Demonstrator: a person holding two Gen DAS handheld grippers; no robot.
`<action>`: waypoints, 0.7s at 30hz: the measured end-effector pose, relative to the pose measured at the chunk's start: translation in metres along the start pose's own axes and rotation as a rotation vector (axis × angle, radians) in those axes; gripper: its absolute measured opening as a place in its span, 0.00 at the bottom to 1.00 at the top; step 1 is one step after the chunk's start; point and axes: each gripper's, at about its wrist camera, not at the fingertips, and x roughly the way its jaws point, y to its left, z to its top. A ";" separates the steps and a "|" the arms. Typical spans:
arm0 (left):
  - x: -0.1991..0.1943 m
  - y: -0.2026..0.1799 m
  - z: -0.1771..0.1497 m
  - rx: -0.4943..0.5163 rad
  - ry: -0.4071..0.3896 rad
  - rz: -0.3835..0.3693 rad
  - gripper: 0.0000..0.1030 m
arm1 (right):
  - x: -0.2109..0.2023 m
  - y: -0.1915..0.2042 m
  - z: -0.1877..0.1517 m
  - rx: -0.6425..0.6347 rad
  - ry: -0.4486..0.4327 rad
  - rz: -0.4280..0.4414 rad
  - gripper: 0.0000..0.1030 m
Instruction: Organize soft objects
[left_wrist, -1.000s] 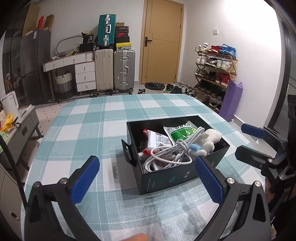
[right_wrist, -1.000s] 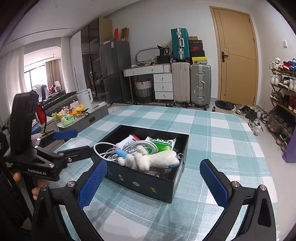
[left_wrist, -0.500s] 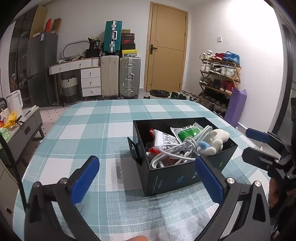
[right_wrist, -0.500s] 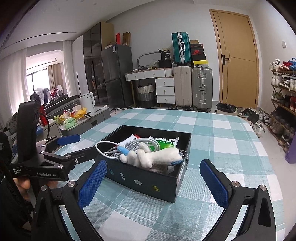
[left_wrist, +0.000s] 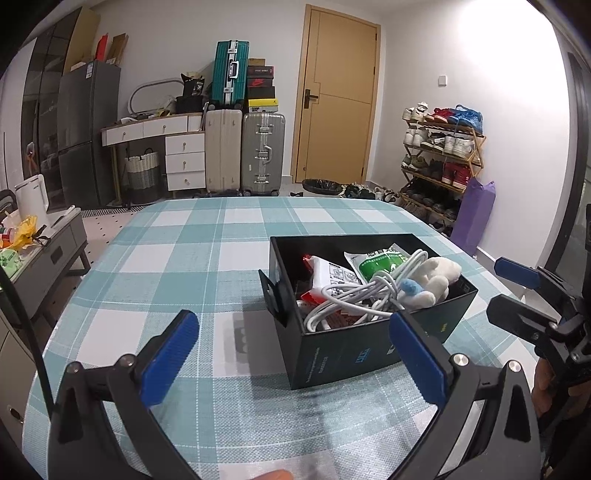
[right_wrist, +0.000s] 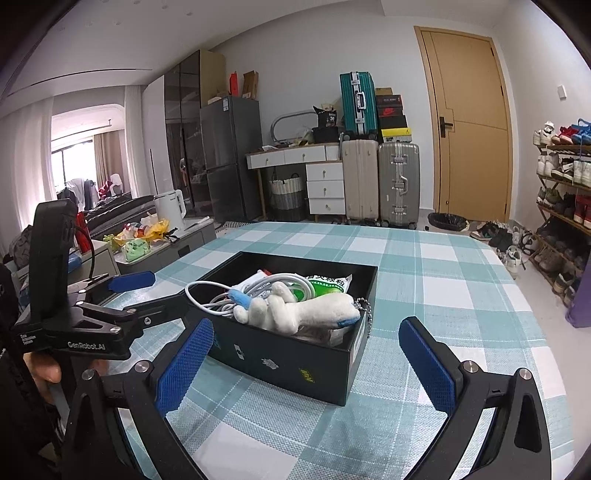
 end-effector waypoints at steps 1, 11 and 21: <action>0.000 0.000 0.000 -0.001 -0.002 0.004 1.00 | 0.000 -0.001 0.000 0.004 -0.002 0.005 0.99; -0.004 -0.002 -0.001 0.011 -0.017 0.003 1.00 | -0.002 -0.001 0.000 -0.003 -0.003 0.004 0.99; -0.003 -0.002 0.000 0.012 -0.014 0.000 1.00 | 0.000 0.000 -0.001 -0.004 -0.005 0.007 0.99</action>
